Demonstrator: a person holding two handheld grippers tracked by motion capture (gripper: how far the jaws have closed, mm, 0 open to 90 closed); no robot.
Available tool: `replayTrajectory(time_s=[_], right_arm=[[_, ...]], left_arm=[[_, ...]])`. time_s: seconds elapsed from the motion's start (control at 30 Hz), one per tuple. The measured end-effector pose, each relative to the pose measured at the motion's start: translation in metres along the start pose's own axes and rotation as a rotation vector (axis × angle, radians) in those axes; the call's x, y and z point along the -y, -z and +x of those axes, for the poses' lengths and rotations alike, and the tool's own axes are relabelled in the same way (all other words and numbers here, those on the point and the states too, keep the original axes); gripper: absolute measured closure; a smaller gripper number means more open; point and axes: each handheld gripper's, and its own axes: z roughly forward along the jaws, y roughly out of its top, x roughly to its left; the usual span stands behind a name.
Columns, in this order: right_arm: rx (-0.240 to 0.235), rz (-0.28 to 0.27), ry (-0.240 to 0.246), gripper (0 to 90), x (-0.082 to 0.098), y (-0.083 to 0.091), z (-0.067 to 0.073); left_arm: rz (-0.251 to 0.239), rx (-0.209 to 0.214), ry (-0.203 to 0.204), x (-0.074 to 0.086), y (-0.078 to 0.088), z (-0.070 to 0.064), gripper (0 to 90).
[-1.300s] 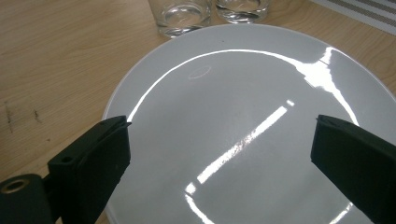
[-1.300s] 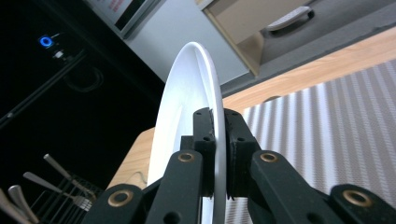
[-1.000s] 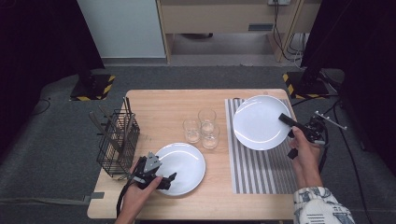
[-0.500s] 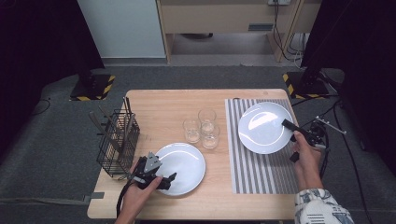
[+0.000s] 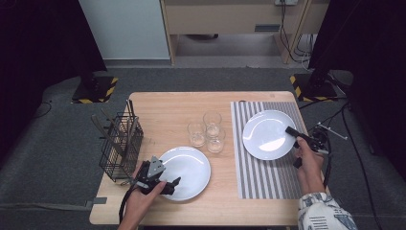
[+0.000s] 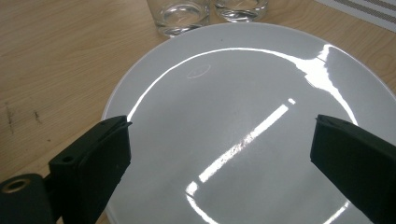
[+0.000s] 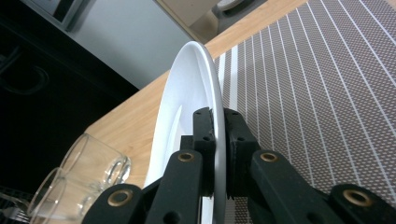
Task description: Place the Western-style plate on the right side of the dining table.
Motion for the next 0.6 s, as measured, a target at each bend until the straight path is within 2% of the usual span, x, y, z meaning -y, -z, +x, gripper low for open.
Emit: replayTrajectory(time_s=[0.33, 0.6], right_arm=[[0.008, 0.008, -0.011, 85.6, 0.0033, -0.002, -0.0035], [0.008, 0.032, 0.016, 84.8, 0.003, -0.0017, -0.0059]], left_arm=[[0.001, 0.0, -0.004, -0.0002, -0.0001, 0.0, 4.1], [0.0, -0.001, -0.007, -0.0005, 0.0, -0.0009, 4.1]])
